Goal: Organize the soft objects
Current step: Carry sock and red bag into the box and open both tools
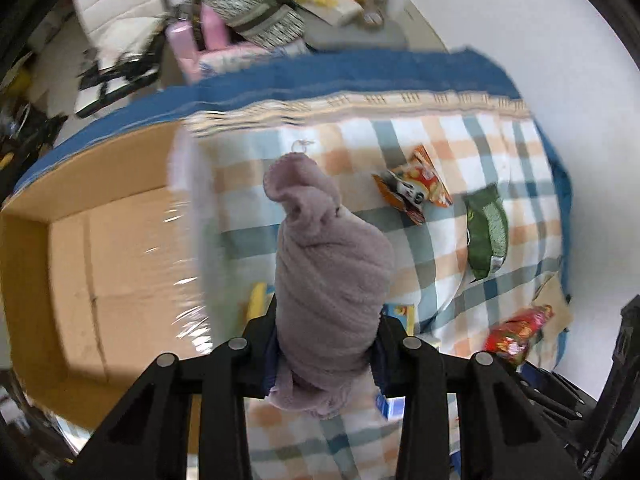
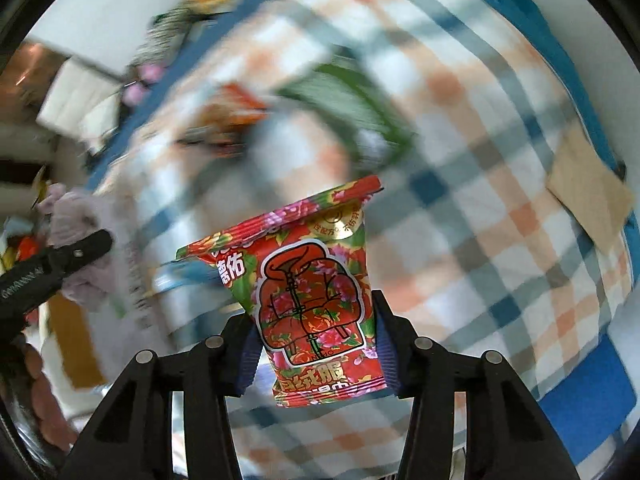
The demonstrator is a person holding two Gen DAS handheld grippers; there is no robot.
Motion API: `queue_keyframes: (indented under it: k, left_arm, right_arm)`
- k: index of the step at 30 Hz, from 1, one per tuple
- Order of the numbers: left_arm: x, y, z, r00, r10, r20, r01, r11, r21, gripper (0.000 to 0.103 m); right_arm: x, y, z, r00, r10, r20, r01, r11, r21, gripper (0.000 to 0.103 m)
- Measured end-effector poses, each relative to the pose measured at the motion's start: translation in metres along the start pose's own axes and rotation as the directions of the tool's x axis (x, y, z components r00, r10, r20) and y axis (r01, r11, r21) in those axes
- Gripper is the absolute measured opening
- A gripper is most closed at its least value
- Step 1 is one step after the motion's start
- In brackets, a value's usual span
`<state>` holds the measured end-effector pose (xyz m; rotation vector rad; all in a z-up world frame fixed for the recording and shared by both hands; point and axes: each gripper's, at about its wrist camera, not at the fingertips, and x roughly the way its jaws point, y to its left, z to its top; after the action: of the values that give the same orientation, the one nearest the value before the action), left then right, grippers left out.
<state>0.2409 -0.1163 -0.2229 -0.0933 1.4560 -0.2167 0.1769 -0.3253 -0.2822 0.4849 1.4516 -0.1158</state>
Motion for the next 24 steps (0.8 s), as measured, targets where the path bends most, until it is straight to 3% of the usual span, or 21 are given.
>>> queue_keyframes:
  k: [2, 6, 12, 19, 24]
  left_arm:
    - [-0.022, 0.011, -0.002, 1.0, 0.0, 0.026, 0.001, 0.999, -0.039, 0.033]
    - [-0.05, 0.069, -0.01, 0.997, 0.034, 0.072, -0.026, 0.994, -0.107, 0.033]
    - [-0.062, 0.152, -0.007, 0.993, 0.073, 0.091, -0.053, 0.977, -0.207, 0.033]
    - [-0.029, 0.23, 0.017, 1.0, -0.002, 0.004, 0.003, 0.962, -0.271, 0.033]
    - [0.01, 0.259, 0.036, 0.992, -0.106, -0.062, 0.082, 0.949, -0.306, 0.034]
  right_arm:
    - [-0.015, 0.039, -0.006, 0.999, 0.046, 0.007, -0.045, 0.996, -0.081, 0.051]
    - [-0.054, 0.089, -0.013, 0.992, 0.123, 0.005, -0.119, 0.971, -0.209, 0.051]
    - [-0.054, 0.18, -0.024, 0.983, 0.182, -0.02, -0.178, 0.926, -0.333, 0.051]
    - [-0.03, 0.271, -0.023, 0.989, 0.146, -0.028, -0.146, 0.921, -0.36, 0.051]
    - [0.029, 0.307, -0.007, 0.996, 0.082, -0.038, -0.09, 0.938, -0.334, 0.051]
